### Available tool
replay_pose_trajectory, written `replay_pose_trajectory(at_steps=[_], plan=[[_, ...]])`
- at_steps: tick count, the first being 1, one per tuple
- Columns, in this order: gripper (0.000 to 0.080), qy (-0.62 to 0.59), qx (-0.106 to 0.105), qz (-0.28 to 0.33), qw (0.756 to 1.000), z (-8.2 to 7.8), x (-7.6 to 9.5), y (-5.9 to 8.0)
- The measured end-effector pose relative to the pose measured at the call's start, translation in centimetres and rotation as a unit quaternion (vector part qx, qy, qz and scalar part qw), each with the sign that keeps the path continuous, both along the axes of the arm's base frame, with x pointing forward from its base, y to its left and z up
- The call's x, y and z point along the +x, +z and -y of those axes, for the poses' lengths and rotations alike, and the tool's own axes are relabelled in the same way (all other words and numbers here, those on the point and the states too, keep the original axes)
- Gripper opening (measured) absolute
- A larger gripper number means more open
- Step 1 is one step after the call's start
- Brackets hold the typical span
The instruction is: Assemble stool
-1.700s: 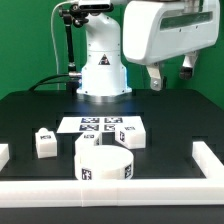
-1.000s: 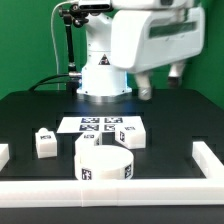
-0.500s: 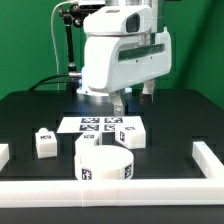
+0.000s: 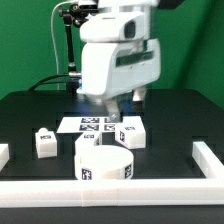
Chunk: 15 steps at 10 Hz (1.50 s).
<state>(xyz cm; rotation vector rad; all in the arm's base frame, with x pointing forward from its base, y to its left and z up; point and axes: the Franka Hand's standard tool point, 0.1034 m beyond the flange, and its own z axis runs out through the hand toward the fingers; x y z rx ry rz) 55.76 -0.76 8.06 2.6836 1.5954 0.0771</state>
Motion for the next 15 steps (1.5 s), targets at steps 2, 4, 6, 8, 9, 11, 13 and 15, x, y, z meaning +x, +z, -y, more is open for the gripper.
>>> replay_pose_trajectory(at_steps=[2,4,6,8,9,11,13,15], plan=[[0.0649,0.037,0.001,0.011,0.999,1.1,-1.1,-2.1],[0.0649,0.042,0.002,0.004,0.999,1.6,-1.2,-3.1],[0.0649,0.042,0.002,0.003,0.999,1.6,-1.3,-3.1],[0.0649,0.054,0.003,-0.002,0.999,1.3,-1.1,-4.1],[0.0649,0.058,0.005,-0.003,0.998,0.9,-0.9,-4.6],[0.0649,0.061,0.007,-0.007,0.998,0.6,-1.0,-5.3],[0.0649,0.059,0.007,-0.009,0.998,0.9,-1.3,-5.6],[0.0649,0.056,0.007,-0.012,0.998,1.1,-1.5,-5.9]])
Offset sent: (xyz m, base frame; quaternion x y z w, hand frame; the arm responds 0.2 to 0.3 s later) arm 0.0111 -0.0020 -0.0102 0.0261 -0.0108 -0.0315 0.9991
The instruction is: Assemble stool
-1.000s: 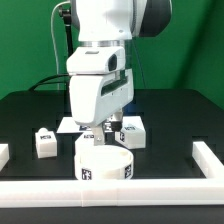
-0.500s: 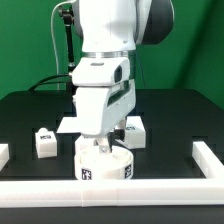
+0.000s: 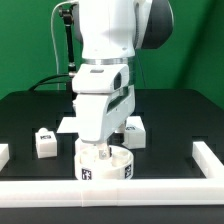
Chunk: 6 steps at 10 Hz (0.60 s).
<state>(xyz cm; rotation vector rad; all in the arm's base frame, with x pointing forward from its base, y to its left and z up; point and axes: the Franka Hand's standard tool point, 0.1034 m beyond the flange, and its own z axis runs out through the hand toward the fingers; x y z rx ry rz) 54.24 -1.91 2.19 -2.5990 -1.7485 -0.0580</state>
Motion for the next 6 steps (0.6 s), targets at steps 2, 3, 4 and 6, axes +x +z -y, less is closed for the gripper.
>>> replay_pose_trajectory(at_steps=[2,3,4,6], plan=[[0.0649,-0.006,0.002,-0.007,1.000,0.23,-0.44,-0.76],[0.0649,-0.008,0.002,-0.009,1.000,0.06,-0.53,-0.93],[0.0649,-0.008,0.002,-0.009,1.000,0.03,-0.55,-0.94],[0.0413,-0.009,0.002,-0.010,1.000,0.07,-0.56,-0.95]])
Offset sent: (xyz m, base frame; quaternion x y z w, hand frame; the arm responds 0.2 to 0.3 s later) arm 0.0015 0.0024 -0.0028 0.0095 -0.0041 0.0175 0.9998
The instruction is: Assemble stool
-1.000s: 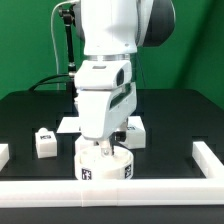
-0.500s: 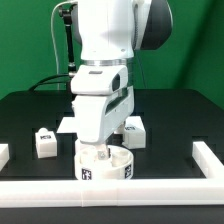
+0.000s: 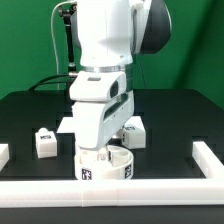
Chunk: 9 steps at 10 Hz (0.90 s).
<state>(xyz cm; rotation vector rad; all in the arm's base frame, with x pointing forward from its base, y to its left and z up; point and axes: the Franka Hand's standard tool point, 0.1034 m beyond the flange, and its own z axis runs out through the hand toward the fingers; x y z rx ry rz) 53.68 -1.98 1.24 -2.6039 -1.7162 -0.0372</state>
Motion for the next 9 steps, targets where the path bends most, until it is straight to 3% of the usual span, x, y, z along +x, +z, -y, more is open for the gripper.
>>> replay_pose_trajectory(at_steps=[1,2,3,4,5,9], plan=[[0.0413,0.000,0.000,0.000,1.000,0.00,0.00,0.00],[0.0229,0.000,0.000,0.000,1.000,0.00,0.00,0.00],[0.0097,0.000,0.000,0.000,1.000,0.00,0.00,0.00],[0.0097,0.000,0.000,0.000,1.000,0.00,-0.01,-0.01],[0.0030,0.000,0.000,0.000,1.000,0.01,-0.01,-0.02],[0.0030,0.000,0.000,0.000,1.000,0.00,-0.02,-0.02]])
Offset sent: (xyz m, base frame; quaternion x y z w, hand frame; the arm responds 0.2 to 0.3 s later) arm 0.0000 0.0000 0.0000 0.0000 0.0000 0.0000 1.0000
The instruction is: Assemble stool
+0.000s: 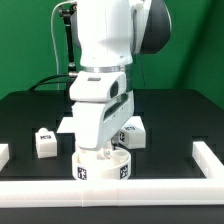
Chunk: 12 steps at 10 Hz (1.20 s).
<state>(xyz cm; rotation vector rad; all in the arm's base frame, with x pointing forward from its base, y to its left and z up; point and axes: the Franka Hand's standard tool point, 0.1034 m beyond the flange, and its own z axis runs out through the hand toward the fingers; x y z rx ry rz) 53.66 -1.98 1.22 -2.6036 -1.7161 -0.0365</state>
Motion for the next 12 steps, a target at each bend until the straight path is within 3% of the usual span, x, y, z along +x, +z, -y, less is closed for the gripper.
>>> replay_pose_trajectory(at_steps=[2,6,8,12], plan=[[0.0030,0.003,0.000,0.000,1.000,-0.2,0.0,0.0],[0.0031,0.035,0.009,0.000,0.999,-5.1,1.7,0.1],[0.0031,0.025,0.014,0.005,1.000,-8.4,2.5,0.1],[0.0031,0.024,0.018,0.010,0.999,-11.5,3.7,0.1]])
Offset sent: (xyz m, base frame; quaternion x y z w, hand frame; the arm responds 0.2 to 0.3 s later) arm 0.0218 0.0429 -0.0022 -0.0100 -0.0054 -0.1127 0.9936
